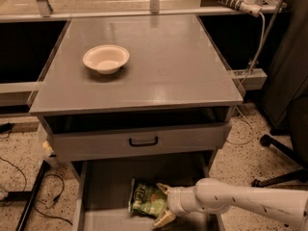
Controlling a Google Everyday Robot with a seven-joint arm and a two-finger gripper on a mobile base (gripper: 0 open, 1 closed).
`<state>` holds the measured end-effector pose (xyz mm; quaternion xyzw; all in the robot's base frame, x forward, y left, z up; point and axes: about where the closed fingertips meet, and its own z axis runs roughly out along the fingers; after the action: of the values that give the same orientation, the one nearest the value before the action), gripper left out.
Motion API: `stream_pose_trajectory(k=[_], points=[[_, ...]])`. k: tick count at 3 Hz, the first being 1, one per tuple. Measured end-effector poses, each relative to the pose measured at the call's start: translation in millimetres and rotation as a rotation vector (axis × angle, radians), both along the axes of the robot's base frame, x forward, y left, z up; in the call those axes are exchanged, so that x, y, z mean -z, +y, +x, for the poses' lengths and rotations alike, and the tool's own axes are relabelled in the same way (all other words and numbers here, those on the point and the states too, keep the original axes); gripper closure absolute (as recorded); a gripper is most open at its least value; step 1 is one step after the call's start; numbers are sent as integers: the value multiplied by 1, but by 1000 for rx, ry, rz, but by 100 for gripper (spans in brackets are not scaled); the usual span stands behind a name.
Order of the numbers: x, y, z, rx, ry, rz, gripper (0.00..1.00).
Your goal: Pick green jalapeno chip bag from middle drawer and place on counter
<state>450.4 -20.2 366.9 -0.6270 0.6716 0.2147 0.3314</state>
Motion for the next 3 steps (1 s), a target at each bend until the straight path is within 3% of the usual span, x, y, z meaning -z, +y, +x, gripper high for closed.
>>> stream_pose_trajectory(k=[3], points=[[0,0,0,0,0,0,89]])
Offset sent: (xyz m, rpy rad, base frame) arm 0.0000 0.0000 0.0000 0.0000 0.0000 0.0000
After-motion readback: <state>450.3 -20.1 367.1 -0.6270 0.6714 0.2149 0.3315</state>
